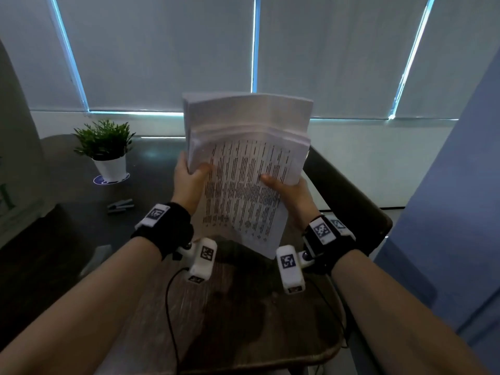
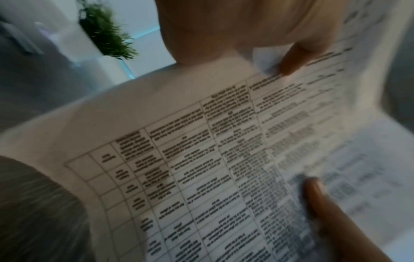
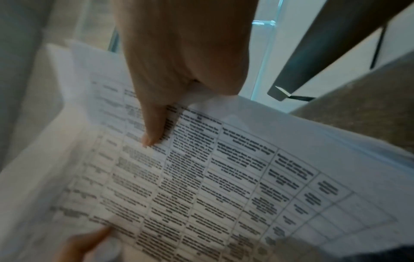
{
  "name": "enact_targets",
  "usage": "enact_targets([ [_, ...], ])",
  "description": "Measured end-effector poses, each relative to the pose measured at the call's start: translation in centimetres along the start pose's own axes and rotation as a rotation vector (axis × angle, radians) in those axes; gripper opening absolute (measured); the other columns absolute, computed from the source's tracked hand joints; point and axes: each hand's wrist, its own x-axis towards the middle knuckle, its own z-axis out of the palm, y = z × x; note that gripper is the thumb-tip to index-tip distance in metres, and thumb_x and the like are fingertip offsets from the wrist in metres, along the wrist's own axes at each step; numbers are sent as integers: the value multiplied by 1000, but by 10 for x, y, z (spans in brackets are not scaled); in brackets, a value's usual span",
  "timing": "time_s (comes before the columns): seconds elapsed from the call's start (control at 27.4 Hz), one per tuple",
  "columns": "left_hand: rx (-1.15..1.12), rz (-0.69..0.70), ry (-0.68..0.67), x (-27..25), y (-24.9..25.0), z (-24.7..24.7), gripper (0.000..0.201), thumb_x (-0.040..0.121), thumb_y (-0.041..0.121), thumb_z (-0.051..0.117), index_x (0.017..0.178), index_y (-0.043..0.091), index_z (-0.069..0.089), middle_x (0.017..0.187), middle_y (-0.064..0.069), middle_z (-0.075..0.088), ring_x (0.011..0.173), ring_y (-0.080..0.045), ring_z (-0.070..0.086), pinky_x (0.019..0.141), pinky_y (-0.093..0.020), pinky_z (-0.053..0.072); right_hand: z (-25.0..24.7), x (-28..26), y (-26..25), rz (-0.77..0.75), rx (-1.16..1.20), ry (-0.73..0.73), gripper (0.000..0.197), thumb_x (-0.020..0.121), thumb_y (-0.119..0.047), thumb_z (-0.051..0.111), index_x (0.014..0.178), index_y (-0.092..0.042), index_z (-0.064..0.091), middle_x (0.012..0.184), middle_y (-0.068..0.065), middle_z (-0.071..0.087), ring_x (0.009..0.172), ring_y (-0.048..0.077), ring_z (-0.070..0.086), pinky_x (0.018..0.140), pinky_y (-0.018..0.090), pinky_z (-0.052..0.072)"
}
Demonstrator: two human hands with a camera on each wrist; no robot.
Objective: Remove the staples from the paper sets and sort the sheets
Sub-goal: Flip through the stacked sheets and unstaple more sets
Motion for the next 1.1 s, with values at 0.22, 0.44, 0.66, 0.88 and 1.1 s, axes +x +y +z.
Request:
enact_targets([
  [0.22,11,-115,112,-9,-28,1,17,79,0,48,89,10,57,86,-14,59,77,-25,59,69,-39,49,5,-6,27,73,11,-48,35,80,-3,76,113,-8,64,105,4,74,99,19,71,79,29,59],
  [0.44,31,-84,159,-7,-30,-1,19,86,-6,43,96,7,53,80,-1,58,73,-16,57,58,-24,48,-2,3,29,93,-101,-100,37,78,-8,79,113,-13,64,110,4,72,102,19,69,91,42,56],
  [0.66,142,-176,125,-10,-50,1,19,85,-2,51,101,5,56,83,-4,60,86,-25,58,65,-25,45,-6,-4,45,194,-250,-112,29,77,-1,78,99,-16,65,105,2,70,100,20,67,94,41,55],
  [0.88,366,-136,27,9,-33,-16,33,84,23,61,111,13,45,98,0,61,81,-16,63,67,-31,54,-12,7,20,349,-75,-272,36,85,-8,71,120,-5,59,114,12,71,105,27,69,91,43,56],
  [1.1,818,-716,-353,-7,-95,-36,44,99,24,44,131,-6,48,135,-18,51,124,-35,48,101,-36,40,1,9,88,865,-495,-382,41,88,-36,70,116,-7,65,102,6,75,94,24,72,94,42,54],
])
